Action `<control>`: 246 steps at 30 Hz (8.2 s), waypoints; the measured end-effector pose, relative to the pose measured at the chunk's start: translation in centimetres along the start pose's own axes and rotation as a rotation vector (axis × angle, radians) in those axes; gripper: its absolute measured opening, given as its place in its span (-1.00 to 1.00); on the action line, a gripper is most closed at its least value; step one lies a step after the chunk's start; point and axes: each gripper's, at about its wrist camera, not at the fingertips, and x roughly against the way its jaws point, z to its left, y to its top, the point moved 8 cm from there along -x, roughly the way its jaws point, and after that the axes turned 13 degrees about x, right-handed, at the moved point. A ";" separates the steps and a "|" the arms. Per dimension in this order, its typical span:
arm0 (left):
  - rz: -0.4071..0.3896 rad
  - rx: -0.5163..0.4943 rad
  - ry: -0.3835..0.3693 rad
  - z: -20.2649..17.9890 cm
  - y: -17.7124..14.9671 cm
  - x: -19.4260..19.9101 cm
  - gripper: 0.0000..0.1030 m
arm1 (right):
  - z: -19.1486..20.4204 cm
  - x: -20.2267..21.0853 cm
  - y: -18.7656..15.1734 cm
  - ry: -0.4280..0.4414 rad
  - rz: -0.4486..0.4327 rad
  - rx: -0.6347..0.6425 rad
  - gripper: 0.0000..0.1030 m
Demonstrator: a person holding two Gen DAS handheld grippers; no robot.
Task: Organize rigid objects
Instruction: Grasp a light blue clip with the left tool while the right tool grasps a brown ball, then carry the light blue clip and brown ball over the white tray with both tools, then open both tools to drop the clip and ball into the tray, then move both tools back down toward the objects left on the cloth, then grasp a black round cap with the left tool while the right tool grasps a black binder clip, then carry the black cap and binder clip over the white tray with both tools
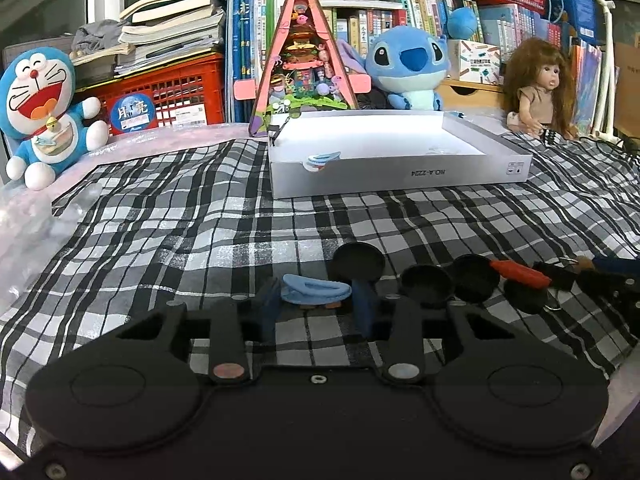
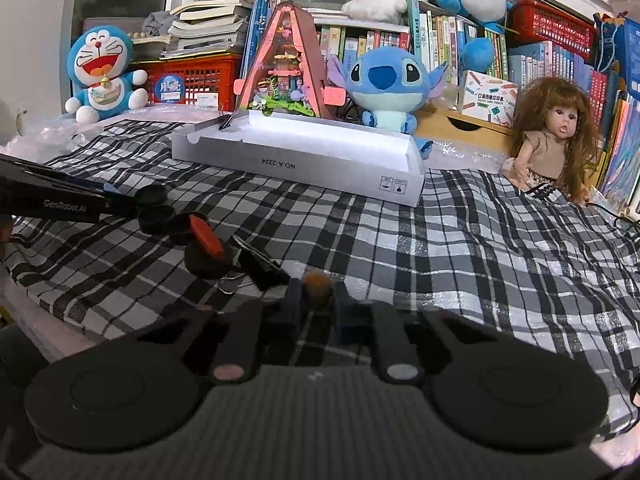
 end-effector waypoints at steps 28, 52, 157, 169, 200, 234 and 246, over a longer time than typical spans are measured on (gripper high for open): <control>-0.003 0.084 -0.055 -2.3 12.2 -3.6 -0.30 | -7.1 -5.6 9.1 0.025 0.038 -0.235 -0.64; 0.124 0.199 0.073 -2.3 16.3 -19.2 -0.30 | -9.8 -20.7 13.3 0.049 0.236 -0.346 -0.64; 0.133 -0.057 -0.064 -1.8 1.8 -3.1 -0.05 | 2.4 -1.3 2.7 0.223 0.078 0.150 0.42; 0.141 -0.055 -0.062 -2.4 2.2 -3.7 -0.14 | -0.9 -2.4 2.8 0.055 0.100 0.096 0.37; 0.114 -0.038 -0.079 -2.0 2.1 -3.1 -0.41 | -3.1 -3.0 3.1 -0.079 0.111 -0.094 0.42; 0.109 0.033 -0.094 -2.3 2.7 -3.5 -0.42 | 0.1 -4.9 3.8 0.044 0.138 -0.238 -0.27; 0.052 0.103 -0.132 -2.9 7.7 -4.2 -0.42 | -2.7 -5.3 5.8 0.057 0.118 -0.303 -0.28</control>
